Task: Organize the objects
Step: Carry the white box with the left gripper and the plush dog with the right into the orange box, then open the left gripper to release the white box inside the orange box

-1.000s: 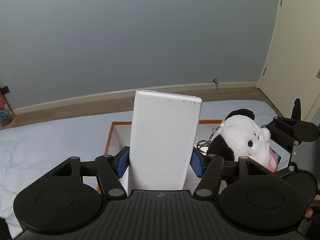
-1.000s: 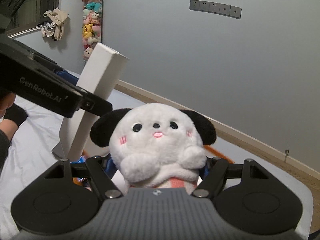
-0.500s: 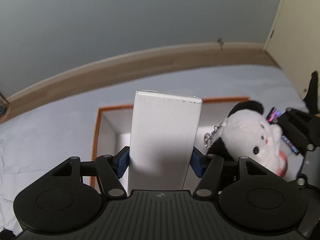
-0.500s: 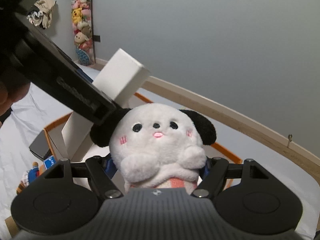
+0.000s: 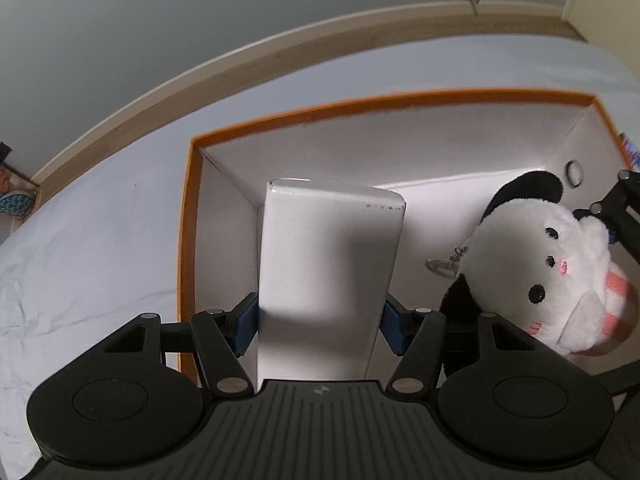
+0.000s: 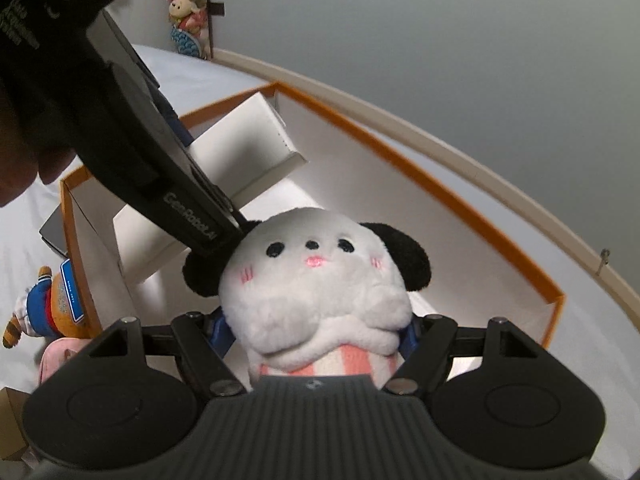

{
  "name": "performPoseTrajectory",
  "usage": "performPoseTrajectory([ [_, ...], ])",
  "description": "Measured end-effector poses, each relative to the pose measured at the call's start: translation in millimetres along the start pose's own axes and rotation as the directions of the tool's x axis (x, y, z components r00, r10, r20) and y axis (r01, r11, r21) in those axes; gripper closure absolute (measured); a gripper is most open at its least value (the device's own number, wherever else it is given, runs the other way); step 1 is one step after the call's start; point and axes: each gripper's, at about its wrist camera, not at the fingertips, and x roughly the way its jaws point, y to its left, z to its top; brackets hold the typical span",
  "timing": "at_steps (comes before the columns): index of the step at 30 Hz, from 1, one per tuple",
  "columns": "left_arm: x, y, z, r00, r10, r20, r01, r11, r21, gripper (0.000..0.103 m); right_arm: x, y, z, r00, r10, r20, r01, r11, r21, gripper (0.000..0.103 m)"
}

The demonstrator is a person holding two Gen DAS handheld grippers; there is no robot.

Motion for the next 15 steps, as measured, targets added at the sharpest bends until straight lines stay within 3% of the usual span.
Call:
performPoseTrajectory([
  [11, 41.2, -9.8, 5.3, 0.994, 0.056, -0.092, -0.055, 0.998, 0.013, 0.033, 26.8, 5.2, 13.9, 0.995, 0.054, -0.085, -0.053, 0.998, 0.018, 0.028],
  [15, 49.0, -16.2, 3.5, 0.989, 0.112, -0.101, -0.108, 0.993, 0.043, 0.034, 30.2, 9.1, 18.1, 0.994, 0.063, -0.088, -0.062, 0.998, 0.016, 0.028],
])
